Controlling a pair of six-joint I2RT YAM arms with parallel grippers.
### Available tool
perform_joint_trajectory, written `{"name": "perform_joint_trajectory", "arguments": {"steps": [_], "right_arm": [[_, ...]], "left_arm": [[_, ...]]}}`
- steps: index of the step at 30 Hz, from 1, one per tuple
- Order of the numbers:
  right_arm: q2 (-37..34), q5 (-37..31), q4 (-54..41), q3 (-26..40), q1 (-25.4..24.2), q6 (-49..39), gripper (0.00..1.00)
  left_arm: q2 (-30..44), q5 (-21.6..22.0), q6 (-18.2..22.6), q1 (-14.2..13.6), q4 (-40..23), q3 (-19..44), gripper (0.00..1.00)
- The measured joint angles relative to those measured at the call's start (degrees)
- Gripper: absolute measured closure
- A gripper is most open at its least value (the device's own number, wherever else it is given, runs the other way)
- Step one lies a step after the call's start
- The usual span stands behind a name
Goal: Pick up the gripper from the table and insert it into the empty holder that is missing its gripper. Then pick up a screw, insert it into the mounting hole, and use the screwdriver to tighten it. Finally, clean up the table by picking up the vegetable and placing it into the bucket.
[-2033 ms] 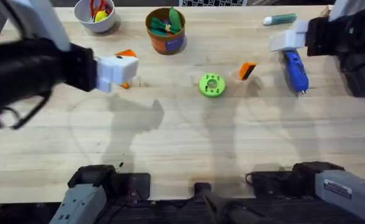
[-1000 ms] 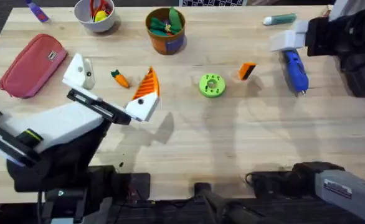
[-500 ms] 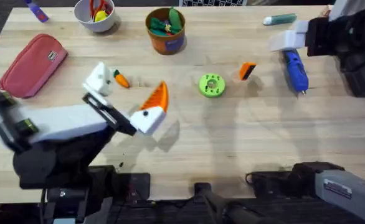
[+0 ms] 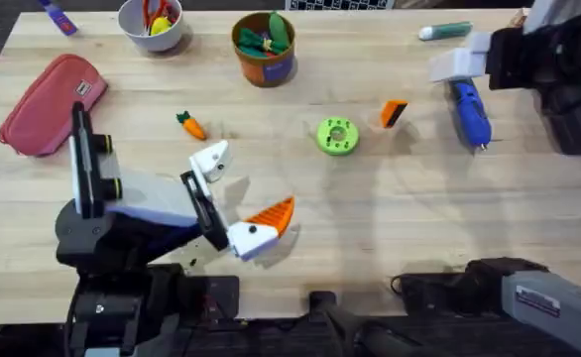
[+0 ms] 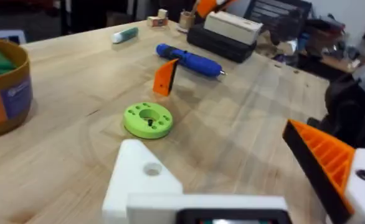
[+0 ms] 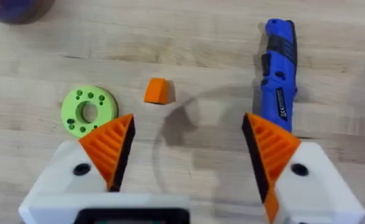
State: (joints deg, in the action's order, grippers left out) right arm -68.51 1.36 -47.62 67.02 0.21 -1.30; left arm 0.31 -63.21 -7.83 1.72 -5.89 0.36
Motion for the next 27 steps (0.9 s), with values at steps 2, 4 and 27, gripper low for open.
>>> {"name": "perform_joint_trajectory", "arguments": {"steps": [2, 4, 27], "right_arm": [[0.0, 0.0, 0.0, 0.0, 0.0, 0.0, 0.007], [0.0, 0.0, 0.0, 0.0, 0.0, 0.0, 0.008], [0.0, 0.0, 0.0, 0.0, 0.0, 0.0, 0.007]], "left_arm": [[0.0, -1.4, 2.5, 0.0, -0.5, 0.0, 0.015], [0.0, -2.3, 4.9, 0.0, -0.9, 0.1, 0.015], [0.0, -4.9, 10.4, 0.0, -1.3, 0.1, 0.016]]}}
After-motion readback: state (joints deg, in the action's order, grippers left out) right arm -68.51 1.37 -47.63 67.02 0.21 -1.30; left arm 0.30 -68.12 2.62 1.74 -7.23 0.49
